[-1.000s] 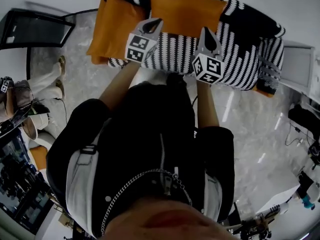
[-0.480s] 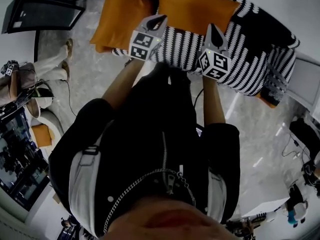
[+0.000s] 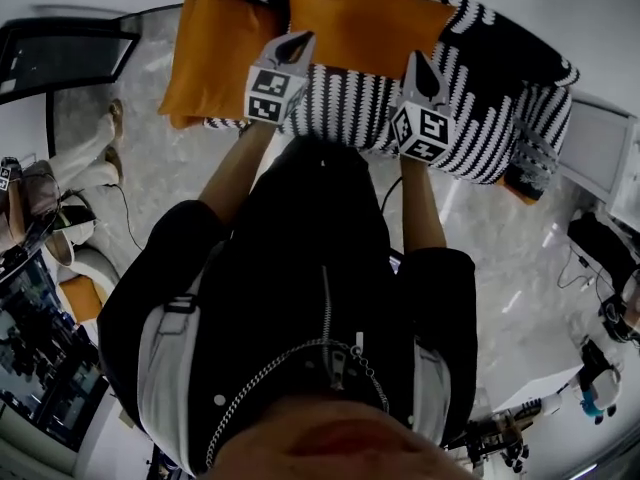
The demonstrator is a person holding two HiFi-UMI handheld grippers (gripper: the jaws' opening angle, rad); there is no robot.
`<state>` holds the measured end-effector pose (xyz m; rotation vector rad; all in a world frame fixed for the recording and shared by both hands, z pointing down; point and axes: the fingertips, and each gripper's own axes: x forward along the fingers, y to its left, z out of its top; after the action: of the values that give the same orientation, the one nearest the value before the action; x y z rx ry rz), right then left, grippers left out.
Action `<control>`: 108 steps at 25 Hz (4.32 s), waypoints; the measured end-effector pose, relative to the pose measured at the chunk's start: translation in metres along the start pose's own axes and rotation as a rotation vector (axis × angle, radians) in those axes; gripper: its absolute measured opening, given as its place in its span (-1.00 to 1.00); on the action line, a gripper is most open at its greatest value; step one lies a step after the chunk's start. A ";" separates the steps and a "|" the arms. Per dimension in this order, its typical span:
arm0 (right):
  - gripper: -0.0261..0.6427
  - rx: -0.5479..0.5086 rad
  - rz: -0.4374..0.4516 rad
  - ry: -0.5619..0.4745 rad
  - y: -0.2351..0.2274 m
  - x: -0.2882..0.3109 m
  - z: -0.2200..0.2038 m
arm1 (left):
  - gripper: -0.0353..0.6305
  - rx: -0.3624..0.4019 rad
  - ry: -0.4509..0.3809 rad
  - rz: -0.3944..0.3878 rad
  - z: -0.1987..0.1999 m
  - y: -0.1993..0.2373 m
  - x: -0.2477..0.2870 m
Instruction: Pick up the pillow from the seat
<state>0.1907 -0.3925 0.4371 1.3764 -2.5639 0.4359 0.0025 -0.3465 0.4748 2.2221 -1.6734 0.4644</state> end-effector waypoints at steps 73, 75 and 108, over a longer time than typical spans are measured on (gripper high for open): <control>0.23 0.150 0.243 0.713 -0.165 0.177 -0.313 | 0.00 -0.280 0.360 -0.096 -0.272 0.113 0.188; 0.21 0.143 0.234 0.698 -0.150 0.171 -0.301 | -0.01 -0.276 0.344 -0.078 -0.261 0.116 0.170; 0.12 -0.095 0.210 0.136 -0.047 0.049 0.071 | -0.10 -0.028 -0.235 0.081 0.109 0.097 -0.062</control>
<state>0.2012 -0.4799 0.3939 1.0140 -2.5898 0.4186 -0.1000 -0.3663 0.3552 2.2687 -1.8788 0.2029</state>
